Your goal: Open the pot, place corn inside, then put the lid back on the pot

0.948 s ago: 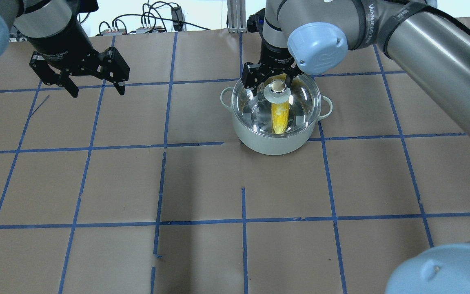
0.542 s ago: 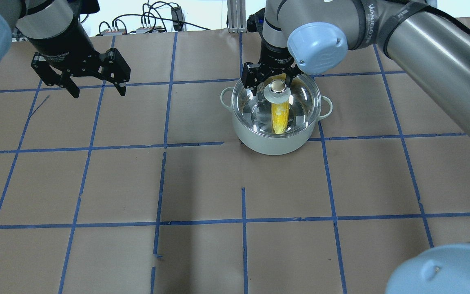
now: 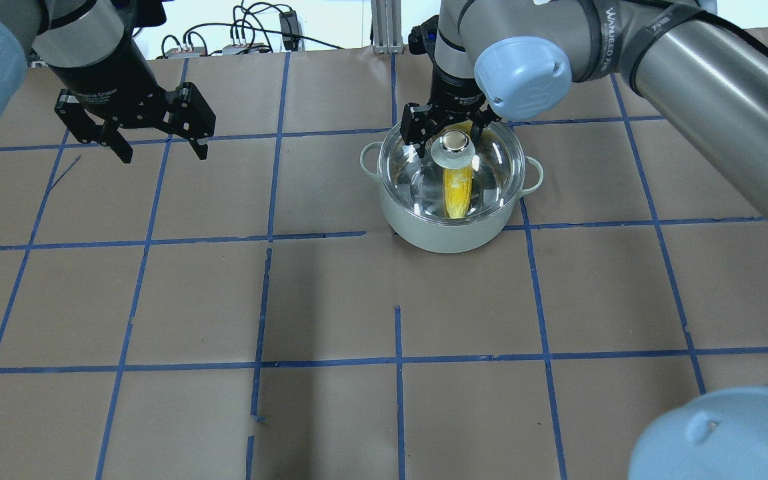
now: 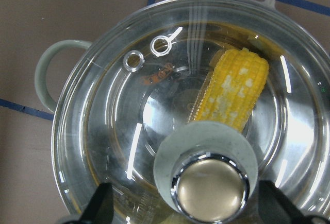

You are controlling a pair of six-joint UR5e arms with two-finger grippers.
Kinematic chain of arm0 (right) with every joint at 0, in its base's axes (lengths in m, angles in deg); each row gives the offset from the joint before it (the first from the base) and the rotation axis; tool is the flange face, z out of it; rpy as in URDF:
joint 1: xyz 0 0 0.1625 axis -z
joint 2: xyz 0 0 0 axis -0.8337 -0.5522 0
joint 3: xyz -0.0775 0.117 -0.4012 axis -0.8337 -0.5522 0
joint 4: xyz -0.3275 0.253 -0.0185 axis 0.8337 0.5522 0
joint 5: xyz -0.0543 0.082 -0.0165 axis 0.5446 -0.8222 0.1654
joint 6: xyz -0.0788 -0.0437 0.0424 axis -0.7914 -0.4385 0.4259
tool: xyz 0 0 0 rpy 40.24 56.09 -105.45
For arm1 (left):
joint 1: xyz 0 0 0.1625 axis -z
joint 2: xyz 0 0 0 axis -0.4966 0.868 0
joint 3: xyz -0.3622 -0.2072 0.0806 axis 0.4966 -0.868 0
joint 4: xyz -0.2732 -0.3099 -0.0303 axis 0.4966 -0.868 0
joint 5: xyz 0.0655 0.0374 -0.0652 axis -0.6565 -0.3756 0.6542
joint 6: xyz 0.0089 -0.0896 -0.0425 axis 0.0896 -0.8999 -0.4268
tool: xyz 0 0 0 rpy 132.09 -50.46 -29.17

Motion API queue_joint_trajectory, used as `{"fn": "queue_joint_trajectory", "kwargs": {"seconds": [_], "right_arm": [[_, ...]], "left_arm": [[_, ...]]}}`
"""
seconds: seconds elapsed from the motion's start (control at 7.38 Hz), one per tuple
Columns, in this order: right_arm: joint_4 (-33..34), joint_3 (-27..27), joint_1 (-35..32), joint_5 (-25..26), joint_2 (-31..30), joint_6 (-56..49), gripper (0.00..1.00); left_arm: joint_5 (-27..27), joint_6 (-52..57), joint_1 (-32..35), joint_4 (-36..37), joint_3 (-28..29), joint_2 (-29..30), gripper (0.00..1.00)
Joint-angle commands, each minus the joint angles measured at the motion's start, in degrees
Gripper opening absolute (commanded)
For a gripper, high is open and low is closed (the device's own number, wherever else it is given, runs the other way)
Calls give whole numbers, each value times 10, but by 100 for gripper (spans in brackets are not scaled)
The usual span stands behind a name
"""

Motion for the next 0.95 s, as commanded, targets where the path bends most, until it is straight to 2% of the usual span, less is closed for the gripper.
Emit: {"fn": "queue_joint_trajectory", "kwargs": {"seconds": [0.0,0.81], "right_arm": [[0,0,-5,-1,-1,4,100],[-1,-7,-2,1,0,-1,100]], "left_arm": [[0,1,0,1,-2,1,99],[0,1,0,2,-6,-5,99]]}}
